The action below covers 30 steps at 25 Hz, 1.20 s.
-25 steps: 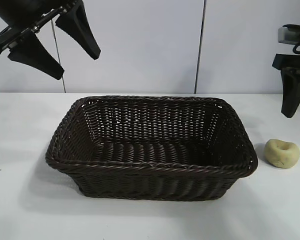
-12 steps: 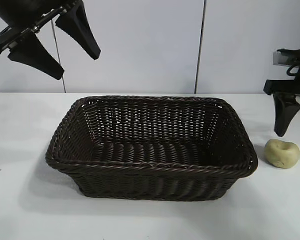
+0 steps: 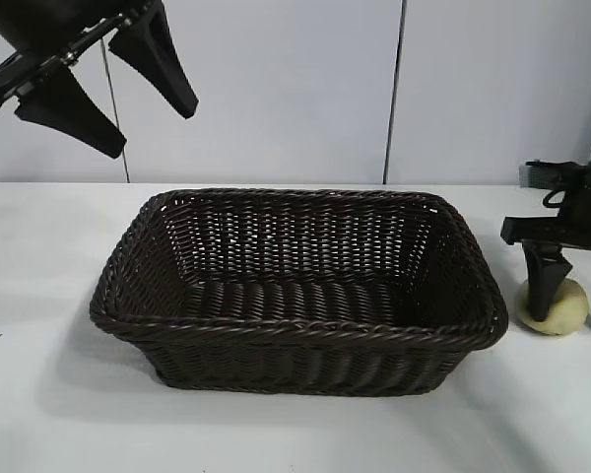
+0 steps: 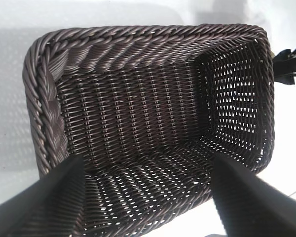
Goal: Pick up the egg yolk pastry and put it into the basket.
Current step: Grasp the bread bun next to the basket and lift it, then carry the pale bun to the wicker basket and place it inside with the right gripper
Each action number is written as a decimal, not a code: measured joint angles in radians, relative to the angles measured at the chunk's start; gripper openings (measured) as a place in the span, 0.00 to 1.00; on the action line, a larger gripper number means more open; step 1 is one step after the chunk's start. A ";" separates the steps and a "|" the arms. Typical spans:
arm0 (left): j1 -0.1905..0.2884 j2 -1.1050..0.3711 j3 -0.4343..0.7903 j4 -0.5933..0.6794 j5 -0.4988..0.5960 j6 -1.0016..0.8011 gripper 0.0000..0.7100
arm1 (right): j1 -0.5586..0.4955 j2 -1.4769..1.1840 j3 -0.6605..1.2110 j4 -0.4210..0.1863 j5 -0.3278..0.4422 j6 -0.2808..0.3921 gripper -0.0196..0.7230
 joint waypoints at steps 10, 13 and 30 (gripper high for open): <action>0.000 0.000 0.000 0.000 0.001 0.000 0.73 | 0.000 -0.013 0.000 -0.006 -0.014 0.005 0.19; 0.000 0.000 0.000 0.000 0.001 0.000 0.73 | 0.000 -0.027 0.000 -0.009 -0.014 0.005 0.18; 0.000 0.000 0.000 0.000 0.030 0.000 0.73 | 0.000 -0.353 0.000 0.031 0.058 0.001 0.18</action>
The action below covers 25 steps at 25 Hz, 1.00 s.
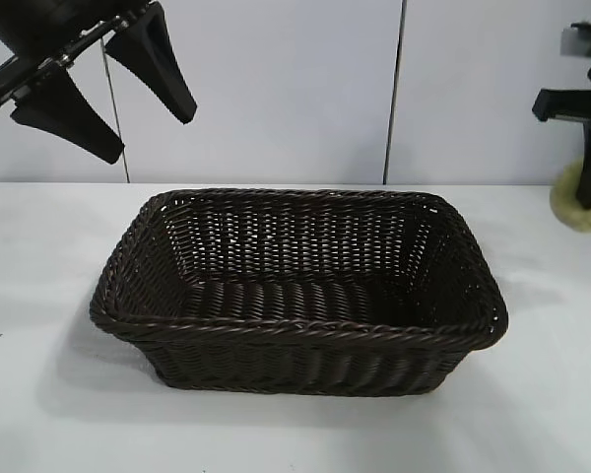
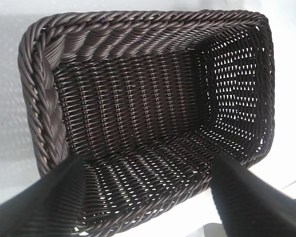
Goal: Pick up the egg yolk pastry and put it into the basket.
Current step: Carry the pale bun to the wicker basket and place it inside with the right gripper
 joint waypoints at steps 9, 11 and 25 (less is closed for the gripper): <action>0.000 0.000 0.000 0.000 -0.002 0.000 0.73 | 0.000 -0.047 0.000 0.150 0.036 -0.071 0.18; 0.000 0.000 0.000 0.000 -0.002 0.000 0.73 | 0.000 -0.047 0.000 0.185 0.040 -0.088 0.18; 0.000 0.000 0.000 0.000 -0.003 0.001 0.73 | 0.010 -0.047 0.000 0.284 0.070 -0.144 0.17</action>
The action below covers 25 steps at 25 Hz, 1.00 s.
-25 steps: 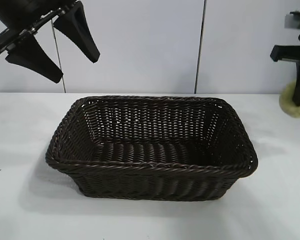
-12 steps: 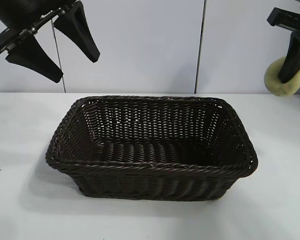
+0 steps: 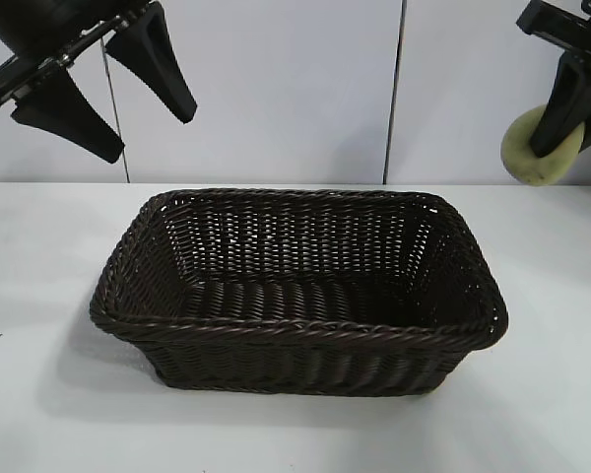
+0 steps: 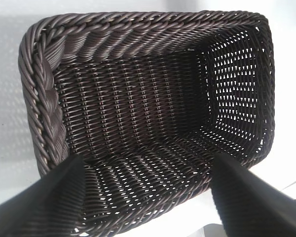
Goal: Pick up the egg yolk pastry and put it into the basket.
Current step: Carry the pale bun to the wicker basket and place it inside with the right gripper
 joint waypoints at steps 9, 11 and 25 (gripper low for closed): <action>0.000 0.000 0.000 0.000 0.000 0.000 0.73 | 0.179 0.000 0.000 -0.007 -0.027 0.000 0.17; 0.000 0.000 0.000 0.000 0.000 0.000 0.73 | 0.226 0.000 0.000 -0.007 -0.030 0.000 0.17; 0.000 0.000 0.000 0.000 0.000 0.001 0.73 | 0.414 0.019 0.000 -0.020 -0.057 0.030 0.17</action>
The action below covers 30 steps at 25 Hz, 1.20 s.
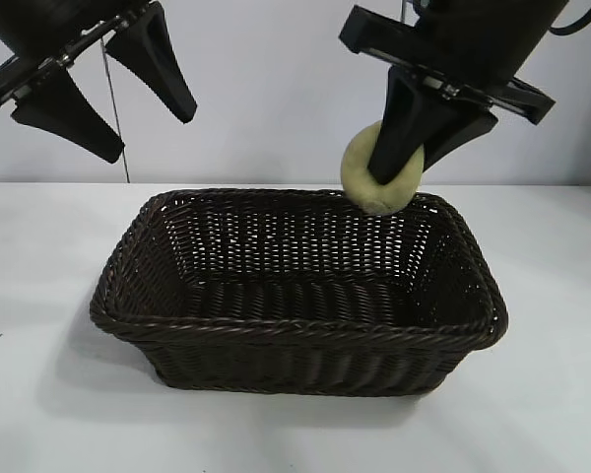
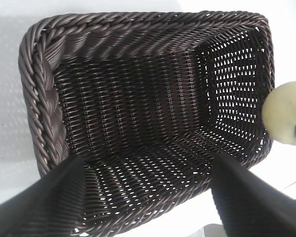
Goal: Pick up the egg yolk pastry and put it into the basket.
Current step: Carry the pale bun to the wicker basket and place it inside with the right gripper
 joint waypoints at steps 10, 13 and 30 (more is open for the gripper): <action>0.000 0.000 0.000 0.000 0.000 0.000 0.73 | 0.060 0.172 0.000 0.003 -0.100 0.017 0.17; 0.000 0.000 0.000 0.000 0.000 0.000 0.73 | 0.060 0.224 0.000 0.003 -0.130 0.018 0.17; 0.000 0.000 0.000 0.000 0.000 0.000 0.73 | 0.060 0.251 -0.062 0.008 -0.083 0.019 0.75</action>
